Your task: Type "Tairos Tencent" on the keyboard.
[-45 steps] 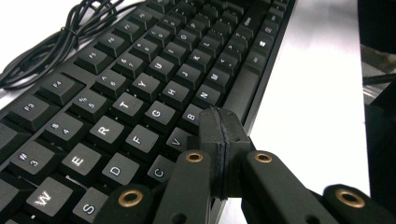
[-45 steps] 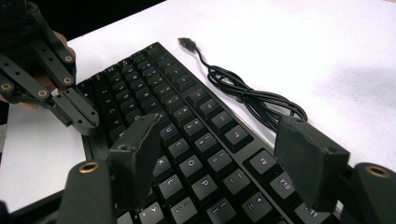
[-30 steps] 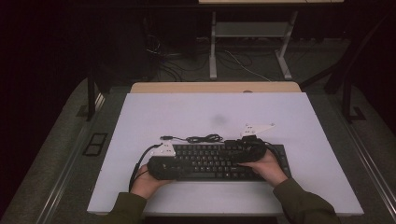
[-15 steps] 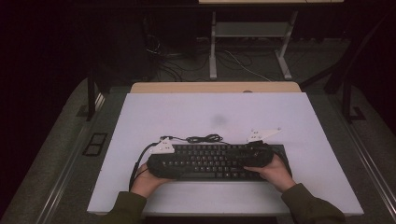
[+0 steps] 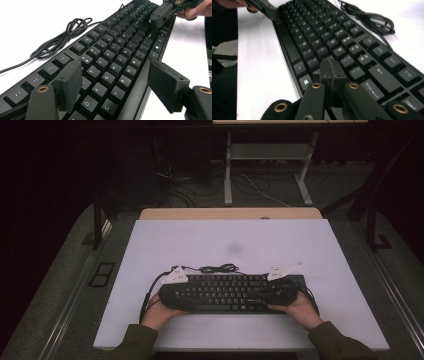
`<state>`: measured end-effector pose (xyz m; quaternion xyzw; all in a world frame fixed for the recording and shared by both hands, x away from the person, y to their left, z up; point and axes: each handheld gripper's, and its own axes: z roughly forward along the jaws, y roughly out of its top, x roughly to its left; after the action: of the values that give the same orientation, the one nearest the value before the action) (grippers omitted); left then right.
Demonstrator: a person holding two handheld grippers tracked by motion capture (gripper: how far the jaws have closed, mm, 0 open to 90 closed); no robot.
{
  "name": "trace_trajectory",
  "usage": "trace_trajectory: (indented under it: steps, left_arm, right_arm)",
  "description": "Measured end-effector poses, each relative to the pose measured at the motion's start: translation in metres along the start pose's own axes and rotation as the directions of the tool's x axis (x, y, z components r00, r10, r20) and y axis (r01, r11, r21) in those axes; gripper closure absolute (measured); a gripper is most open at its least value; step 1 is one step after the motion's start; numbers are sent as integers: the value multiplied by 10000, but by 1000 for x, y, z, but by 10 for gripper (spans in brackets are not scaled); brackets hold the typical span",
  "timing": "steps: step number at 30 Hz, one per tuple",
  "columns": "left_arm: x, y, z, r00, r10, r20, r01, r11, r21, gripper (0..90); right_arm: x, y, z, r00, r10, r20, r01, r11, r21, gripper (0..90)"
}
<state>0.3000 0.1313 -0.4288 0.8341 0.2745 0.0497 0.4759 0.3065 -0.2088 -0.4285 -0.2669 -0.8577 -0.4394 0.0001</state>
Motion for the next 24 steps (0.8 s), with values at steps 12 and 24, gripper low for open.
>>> trace_trajectory:
  steps: [12, 24]
  left_arm:
    - [1, 1, 2, 10000, 64, -63, -64, 10000, 18, 257]
    - [3, 5, 6, 9997, 66, -228, -65, 10000, 22, 272]
  right_arm:
    - [1, -5, 8, 9994, -310, 169, 298, 9972, 681, 892]
    - [2, -6, 10, 9986, -451, 273, 429, 9960, 783, 892]
